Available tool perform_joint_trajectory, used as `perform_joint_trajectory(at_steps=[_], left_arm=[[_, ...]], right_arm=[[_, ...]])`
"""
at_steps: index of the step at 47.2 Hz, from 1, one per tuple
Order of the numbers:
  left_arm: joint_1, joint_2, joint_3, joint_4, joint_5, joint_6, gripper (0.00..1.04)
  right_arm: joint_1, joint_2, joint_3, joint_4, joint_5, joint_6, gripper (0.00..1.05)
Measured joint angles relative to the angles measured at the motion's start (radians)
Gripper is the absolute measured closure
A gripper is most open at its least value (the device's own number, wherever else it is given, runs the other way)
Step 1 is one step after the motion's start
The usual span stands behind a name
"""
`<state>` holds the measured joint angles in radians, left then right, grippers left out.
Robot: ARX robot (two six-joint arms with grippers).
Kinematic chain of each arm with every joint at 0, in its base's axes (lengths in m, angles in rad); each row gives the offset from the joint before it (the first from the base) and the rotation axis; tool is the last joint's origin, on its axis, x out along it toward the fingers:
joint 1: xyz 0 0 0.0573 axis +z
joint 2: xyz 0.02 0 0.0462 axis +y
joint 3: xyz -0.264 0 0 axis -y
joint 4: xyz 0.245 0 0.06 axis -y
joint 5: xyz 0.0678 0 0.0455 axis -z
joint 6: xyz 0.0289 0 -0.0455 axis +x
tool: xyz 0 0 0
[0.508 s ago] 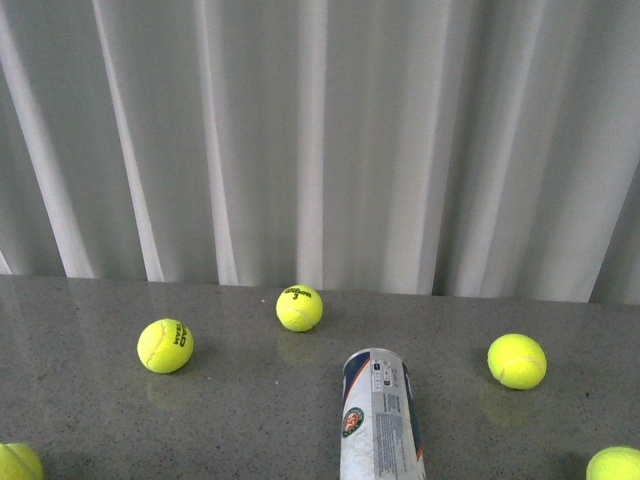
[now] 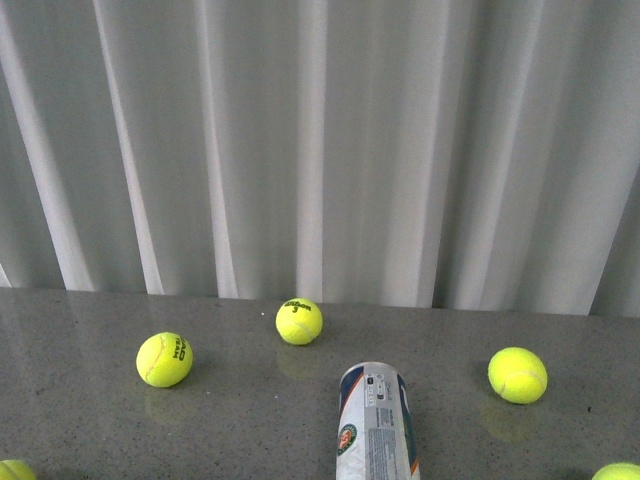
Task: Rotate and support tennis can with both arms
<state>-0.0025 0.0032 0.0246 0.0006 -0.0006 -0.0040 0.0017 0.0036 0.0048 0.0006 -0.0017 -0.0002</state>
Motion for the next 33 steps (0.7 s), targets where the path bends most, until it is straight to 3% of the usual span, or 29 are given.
perform_joint_trajectory(at_steps=[33], left_arm=[[0.0, 0.0, 0.0, 0.0, 0.0, 0.0, 0.07]], right_arm=[[0.0, 0.0, 0.0, 0.0, 0.0, 0.0, 0.07]])
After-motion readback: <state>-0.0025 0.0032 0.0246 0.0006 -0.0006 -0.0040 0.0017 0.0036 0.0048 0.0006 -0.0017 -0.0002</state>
